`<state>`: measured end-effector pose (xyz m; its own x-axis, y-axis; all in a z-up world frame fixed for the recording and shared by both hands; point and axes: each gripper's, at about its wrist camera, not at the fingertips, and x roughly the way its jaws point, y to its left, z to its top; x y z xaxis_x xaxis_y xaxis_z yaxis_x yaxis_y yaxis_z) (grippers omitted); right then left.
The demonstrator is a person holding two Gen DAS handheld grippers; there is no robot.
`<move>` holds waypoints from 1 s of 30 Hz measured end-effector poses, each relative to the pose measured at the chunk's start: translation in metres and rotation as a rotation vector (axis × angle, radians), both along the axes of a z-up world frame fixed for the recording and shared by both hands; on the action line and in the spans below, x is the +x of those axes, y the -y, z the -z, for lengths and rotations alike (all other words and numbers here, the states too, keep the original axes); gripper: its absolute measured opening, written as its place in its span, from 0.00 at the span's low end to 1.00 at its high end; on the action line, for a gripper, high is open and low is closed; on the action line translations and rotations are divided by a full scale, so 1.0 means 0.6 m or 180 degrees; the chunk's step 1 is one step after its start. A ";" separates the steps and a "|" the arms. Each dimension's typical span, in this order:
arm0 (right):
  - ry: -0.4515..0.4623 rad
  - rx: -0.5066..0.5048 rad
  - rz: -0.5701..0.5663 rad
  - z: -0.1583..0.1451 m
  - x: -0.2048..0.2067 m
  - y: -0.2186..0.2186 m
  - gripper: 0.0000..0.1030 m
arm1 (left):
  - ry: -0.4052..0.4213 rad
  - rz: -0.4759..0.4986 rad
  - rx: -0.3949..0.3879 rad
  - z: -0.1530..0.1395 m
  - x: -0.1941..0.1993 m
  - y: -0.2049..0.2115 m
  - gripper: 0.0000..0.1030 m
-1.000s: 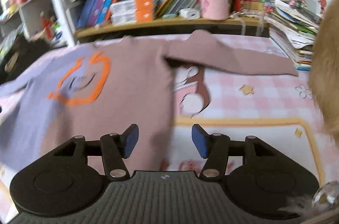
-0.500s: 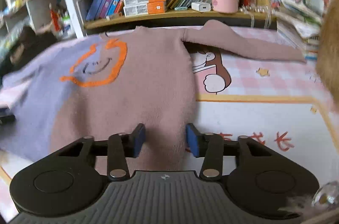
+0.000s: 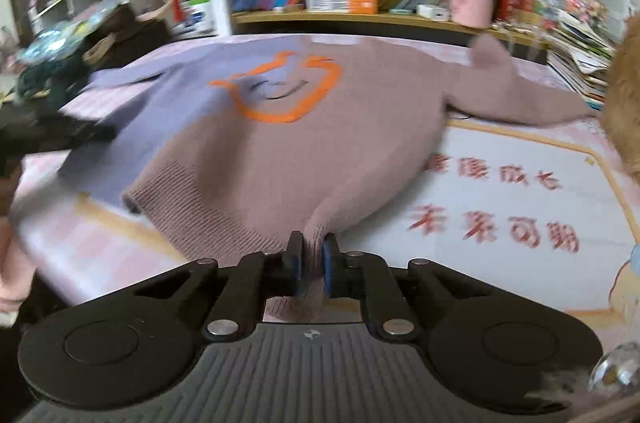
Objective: Fold clothes
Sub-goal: 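Release the sweater with both grippers, leaving it flat on the mat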
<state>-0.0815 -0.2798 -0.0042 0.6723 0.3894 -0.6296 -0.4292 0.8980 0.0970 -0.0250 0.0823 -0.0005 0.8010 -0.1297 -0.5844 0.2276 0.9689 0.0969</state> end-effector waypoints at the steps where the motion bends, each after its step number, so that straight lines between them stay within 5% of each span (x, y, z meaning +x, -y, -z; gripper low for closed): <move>1: 0.0013 0.0017 -0.0001 0.001 -0.003 -0.002 0.09 | -0.0008 -0.0050 -0.0035 0.000 -0.001 -0.008 0.08; 12: 0.0315 -0.0205 0.0253 0.012 0.046 0.009 0.12 | 0.0009 -0.0376 -0.0297 0.003 -0.046 -0.008 0.09; 15: 0.0279 -0.0104 0.0352 0.009 0.041 0.033 0.42 | -0.0045 -0.0390 -0.0378 -0.009 -0.043 -0.022 0.16; 16: 0.0270 -0.0005 0.0403 0.006 0.041 0.043 0.47 | -0.0032 -0.0408 -0.0405 -0.014 -0.044 -0.026 0.27; 17: 0.0254 0.0119 0.0441 0.002 0.041 0.052 0.47 | -0.0008 -0.0441 -0.0411 -0.018 -0.047 -0.029 0.34; 19: 0.0221 0.0304 0.0507 -0.005 0.048 0.064 0.47 | 0.0039 -0.0516 -0.0418 -0.022 -0.053 -0.034 0.69; 30: 0.0075 0.0266 0.0596 0.009 0.071 0.060 0.32 | 0.0014 -0.0641 -0.0678 -0.012 -0.043 -0.042 0.69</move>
